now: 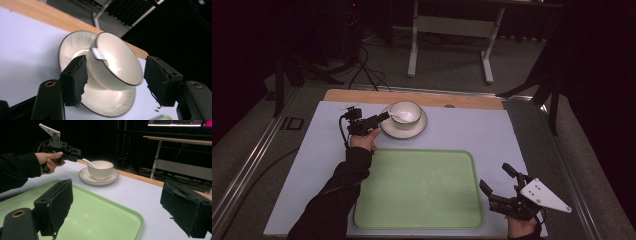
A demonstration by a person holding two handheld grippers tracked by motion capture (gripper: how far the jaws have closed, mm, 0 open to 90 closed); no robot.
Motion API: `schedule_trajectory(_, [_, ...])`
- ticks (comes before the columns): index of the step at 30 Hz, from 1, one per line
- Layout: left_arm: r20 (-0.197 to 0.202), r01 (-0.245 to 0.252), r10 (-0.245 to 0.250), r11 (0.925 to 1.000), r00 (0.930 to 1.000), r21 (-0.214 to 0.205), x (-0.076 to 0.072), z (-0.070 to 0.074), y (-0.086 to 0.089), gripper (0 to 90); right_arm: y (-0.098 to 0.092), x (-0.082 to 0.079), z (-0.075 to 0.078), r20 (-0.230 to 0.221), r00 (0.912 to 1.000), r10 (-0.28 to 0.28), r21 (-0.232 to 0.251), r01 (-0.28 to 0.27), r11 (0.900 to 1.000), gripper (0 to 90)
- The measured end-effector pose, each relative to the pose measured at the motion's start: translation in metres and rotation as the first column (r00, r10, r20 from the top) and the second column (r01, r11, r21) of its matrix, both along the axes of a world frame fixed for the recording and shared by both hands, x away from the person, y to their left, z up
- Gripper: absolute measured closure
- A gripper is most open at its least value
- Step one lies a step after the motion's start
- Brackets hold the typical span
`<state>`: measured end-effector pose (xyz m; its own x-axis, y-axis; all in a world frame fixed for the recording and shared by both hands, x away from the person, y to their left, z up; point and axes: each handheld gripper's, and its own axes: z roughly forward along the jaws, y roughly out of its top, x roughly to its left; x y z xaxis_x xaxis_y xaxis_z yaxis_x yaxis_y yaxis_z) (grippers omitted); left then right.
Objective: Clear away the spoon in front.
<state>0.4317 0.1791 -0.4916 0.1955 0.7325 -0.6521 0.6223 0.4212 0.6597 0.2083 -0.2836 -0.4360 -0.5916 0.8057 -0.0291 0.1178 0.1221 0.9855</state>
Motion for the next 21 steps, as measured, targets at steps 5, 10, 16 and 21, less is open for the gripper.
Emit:
schedule_trajectory(5, [-0.005, -0.045, 0.044, 0.9978, 0.999, -0.05, 0.008, -0.011, -0.003, 44.9, -0.001, 0.001, -0.001, -0.006, 1.0, 0.004, 0.007, -0.003, 1.0, 11.0])
schedule_trajectory(10, [-0.018, -0.053, 0.052, 0.9958, 0.9985, -0.074, 0.015, -0.013, -0.007, 50.3, -0.004, 0.003, -0.001, -0.019, 0.9998, 0.002, 0.025, -0.002, 0.9997, 11.0])
schedule_trajectory(16, [-0.043, -0.074, 0.07, 0.9914, 0.9966, -0.108, 0.022, -0.019, -0.011, 58.8, -0.004, 0.001, -0.001, -0.014, 0.9999, -0.001, 0.025, 0.001, 0.9997, 11.0])
schedule_trajectory(21, [-0.043, -0.113, 0.109, 0.9885, 0.9931, -0.101, 0.025, -0.022, -0.013, 64.9, -0.006, 0.002, -0.001, -0.016, 0.9999, -0.003, 0.029, 0.004, 0.9996, 11.0])
